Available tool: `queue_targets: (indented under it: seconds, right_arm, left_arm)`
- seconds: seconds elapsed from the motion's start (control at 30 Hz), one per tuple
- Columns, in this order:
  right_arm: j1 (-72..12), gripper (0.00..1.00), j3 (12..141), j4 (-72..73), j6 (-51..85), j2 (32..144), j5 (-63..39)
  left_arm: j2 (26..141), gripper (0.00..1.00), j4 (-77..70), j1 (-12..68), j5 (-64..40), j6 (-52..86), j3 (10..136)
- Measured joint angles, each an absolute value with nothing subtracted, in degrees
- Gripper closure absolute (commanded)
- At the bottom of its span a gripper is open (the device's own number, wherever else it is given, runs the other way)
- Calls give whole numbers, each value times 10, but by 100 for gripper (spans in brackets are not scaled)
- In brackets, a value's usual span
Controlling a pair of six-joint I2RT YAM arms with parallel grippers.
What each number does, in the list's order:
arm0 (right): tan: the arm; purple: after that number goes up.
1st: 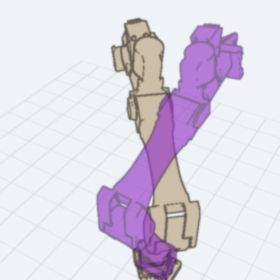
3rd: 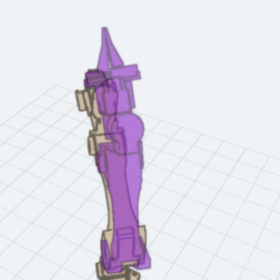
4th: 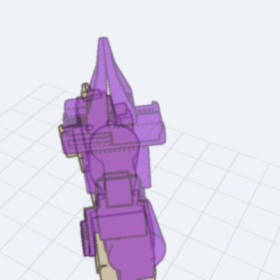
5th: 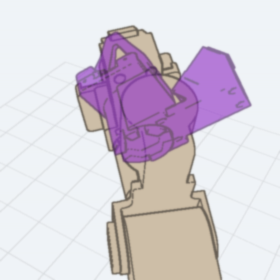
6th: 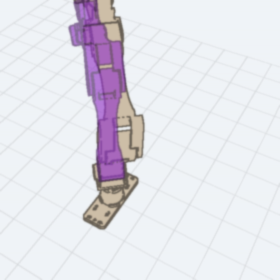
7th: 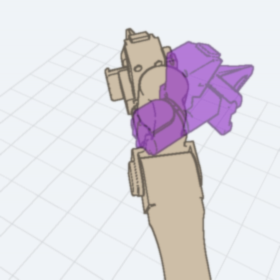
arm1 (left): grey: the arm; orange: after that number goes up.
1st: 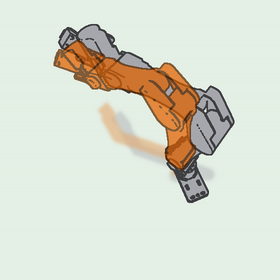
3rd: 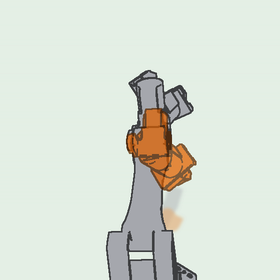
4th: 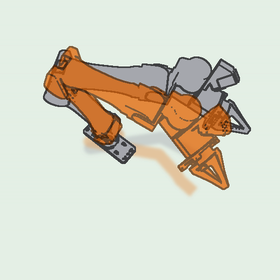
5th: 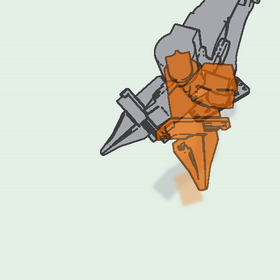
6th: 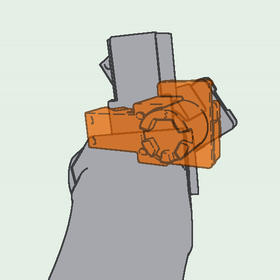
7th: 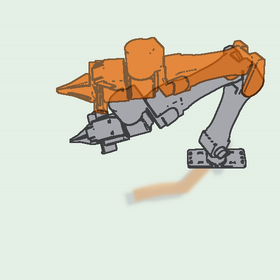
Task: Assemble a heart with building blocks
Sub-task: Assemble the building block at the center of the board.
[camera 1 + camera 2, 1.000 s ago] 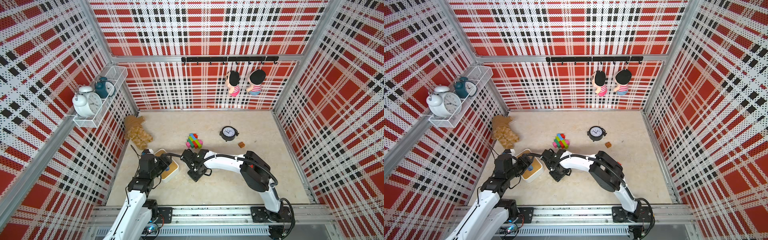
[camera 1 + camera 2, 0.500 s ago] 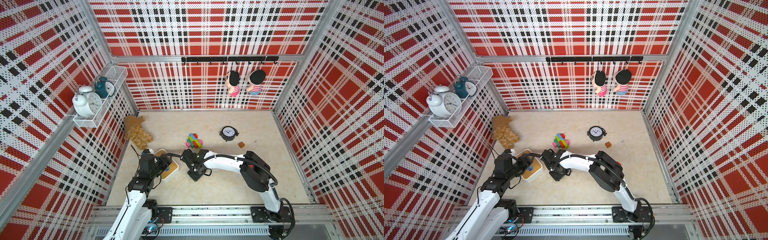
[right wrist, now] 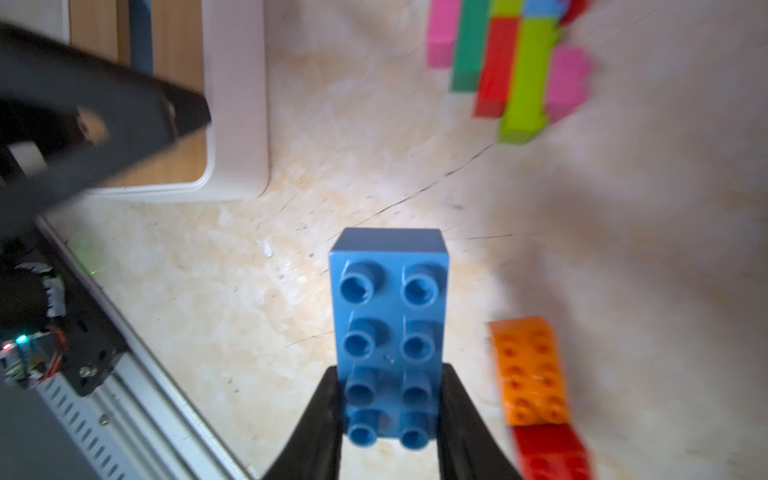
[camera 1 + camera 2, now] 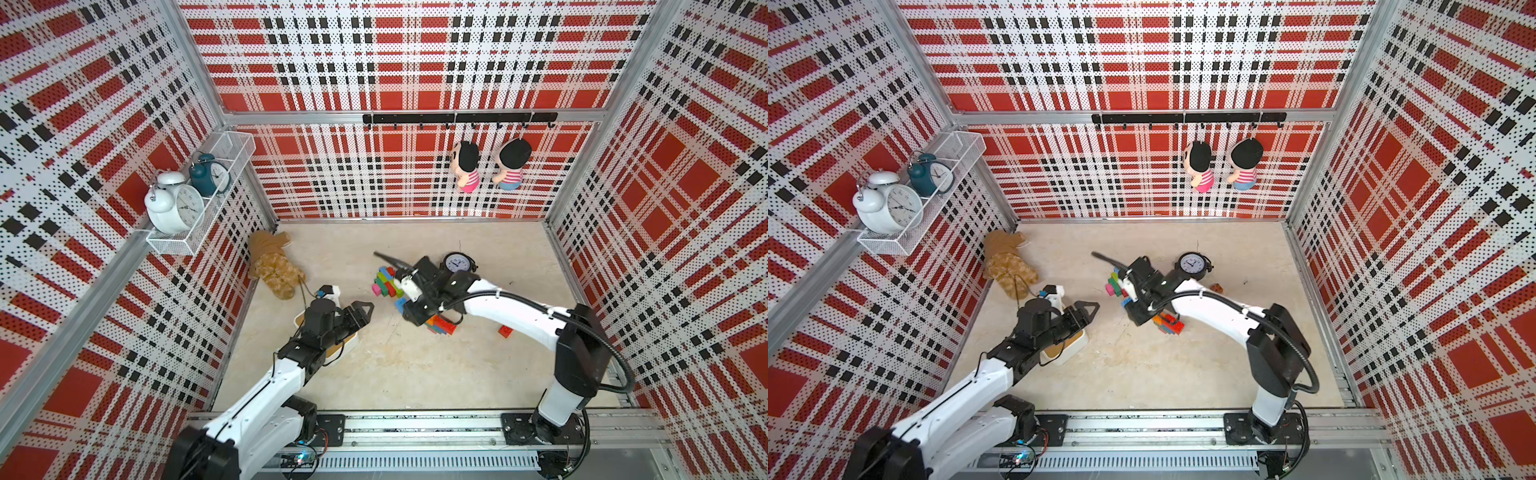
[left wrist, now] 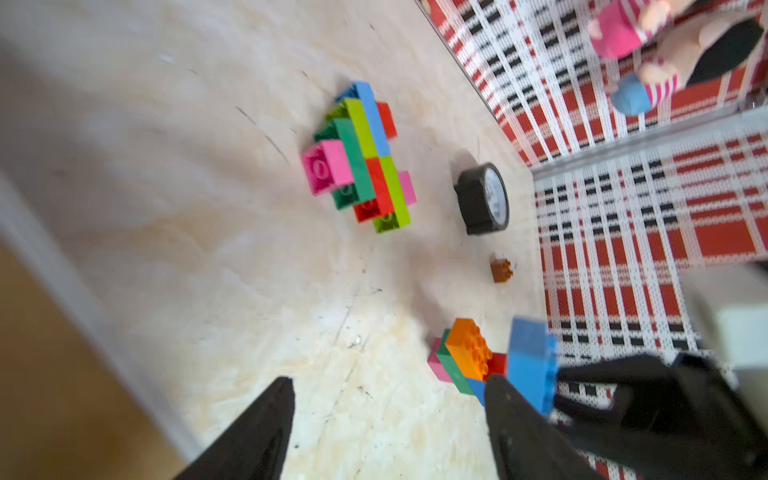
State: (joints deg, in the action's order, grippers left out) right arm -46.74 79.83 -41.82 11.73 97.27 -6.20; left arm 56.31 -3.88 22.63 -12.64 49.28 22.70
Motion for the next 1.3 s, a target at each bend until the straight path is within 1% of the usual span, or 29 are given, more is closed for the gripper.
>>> queue_targets:
  seconds: [0.1,0.33,0.43,0.73,1.3]
  right_arm:
    - [-435,98,795,-435,83,957,-49]
    - [-417,100,813,-497,16,983,-25]
    - [-417,100,836,-511,1,1012,-26]
    - [-417,100,852,-546,-26,1056,-38]
    - [-417,100,852,-572,-36,1067,-41]
  left_arm:
    - [628,25,-111,276,-117,496,237]
    - [752,26,-239,375,-85,509,244]
    - [783,26,-288,399,-80,519,240]
    - [811,27,-347,408,-71,531,229]
    - [810,28,-359,392,-72,532,223]
